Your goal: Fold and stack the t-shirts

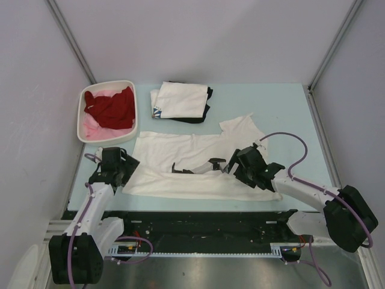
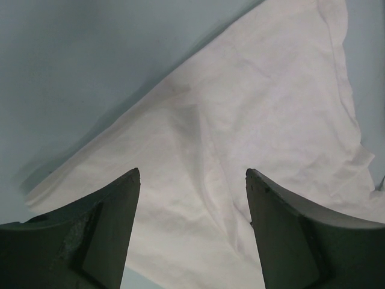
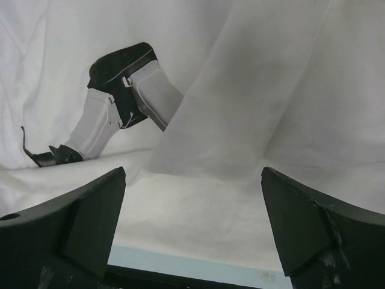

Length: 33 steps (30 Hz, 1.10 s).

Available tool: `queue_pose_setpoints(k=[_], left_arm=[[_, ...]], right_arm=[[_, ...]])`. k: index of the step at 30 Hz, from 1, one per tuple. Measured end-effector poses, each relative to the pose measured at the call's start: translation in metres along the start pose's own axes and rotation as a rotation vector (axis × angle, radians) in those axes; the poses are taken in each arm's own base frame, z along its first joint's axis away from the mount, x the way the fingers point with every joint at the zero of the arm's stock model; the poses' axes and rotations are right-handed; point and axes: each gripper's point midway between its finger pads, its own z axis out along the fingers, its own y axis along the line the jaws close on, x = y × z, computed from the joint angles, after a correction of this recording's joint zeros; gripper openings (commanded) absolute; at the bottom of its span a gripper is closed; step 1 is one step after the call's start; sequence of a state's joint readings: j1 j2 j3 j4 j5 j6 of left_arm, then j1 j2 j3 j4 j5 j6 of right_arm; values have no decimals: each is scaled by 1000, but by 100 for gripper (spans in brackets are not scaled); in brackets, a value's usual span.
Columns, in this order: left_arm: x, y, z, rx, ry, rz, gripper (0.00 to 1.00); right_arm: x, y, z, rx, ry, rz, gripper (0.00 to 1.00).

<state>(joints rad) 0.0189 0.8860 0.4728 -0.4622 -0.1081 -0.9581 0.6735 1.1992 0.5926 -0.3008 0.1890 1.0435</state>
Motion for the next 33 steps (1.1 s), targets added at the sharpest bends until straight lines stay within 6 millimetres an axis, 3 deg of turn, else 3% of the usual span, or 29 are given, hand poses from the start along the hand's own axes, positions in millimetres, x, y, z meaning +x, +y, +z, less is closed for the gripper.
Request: queue_pose_setpoints(k=[9,24,29,33], left_arm=[[0,-1,2,3,-2,0,75],[4,5,5,-10,6,2,75],[4,6,6,-12,6,2,75],[6,9,7,-19,7,3,75]], right_arm=[[14,-7,8,28,33,0,100],[6,10,23,-32,-1,28,100],[-3,21,26,-66,-21,40,99],[-24,54,28,-131,-70,24,98]])
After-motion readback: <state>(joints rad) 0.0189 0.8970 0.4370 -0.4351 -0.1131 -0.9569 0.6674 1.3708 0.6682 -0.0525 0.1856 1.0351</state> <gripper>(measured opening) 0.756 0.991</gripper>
